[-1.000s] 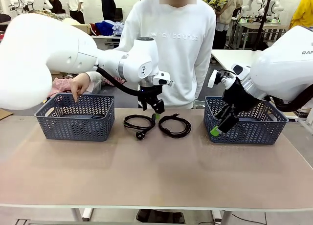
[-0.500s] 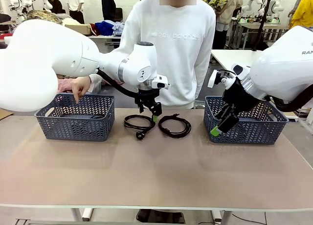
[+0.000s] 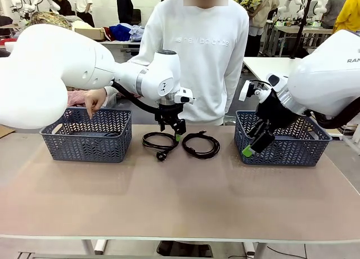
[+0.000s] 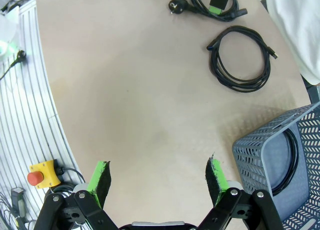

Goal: Organize the cables according to human instructions.
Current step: Pick up a bundle of cables and place it in the basket indicated by the human.

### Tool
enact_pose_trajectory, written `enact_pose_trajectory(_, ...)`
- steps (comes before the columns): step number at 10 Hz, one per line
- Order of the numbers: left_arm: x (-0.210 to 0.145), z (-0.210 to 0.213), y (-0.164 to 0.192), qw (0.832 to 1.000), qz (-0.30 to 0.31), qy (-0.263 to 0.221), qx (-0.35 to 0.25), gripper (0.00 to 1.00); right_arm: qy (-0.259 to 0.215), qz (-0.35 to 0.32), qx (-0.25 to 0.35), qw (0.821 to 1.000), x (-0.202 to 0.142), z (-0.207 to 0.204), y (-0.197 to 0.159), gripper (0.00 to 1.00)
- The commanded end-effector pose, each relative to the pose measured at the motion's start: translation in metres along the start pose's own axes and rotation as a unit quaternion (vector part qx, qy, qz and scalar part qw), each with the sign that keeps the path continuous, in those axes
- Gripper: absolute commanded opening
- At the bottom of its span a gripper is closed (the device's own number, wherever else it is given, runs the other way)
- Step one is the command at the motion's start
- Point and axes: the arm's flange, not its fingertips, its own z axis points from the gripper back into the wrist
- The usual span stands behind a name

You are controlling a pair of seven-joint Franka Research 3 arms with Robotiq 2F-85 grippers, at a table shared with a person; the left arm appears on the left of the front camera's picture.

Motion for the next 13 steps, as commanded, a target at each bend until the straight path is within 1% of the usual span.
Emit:
enact_pose_trajectory(1,0.0,0.001,0.002,1.0,0.0,0.0,0.001,1.0,0.001,-0.001,0.0,1.0,0.002,0.001,0.0,1.0)
enact_pose_trajectory(3,0.0,0.0,0.0,1.0,0.0,0.0,0.0,1.0,0.001,-0.001,0.0,1.0,0.002,0.001,0.0,1.0)
enact_pose_trajectory(5,0.003,-0.011,-0.007,1.0,-0.003,0.002,0.002,1.0,0.001,-0.001,0.0,1.0,0.002,0.001,0.0,1.0)
enact_pose_trajectory(9,0.0,-0.03,-0.016,0.999,0.017,0.018,0.021,1.0,0.001,-0.001,0.0,1.0,0.002,0.001,0.0,1.0)
enact_pose_trajectory(13,-0.002,-0.04,-0.012,0.999,0.029,0.019,0.022,1.0,0.001,-0.001,0.0,1.0,0.002,0.001,0.0,1.0)
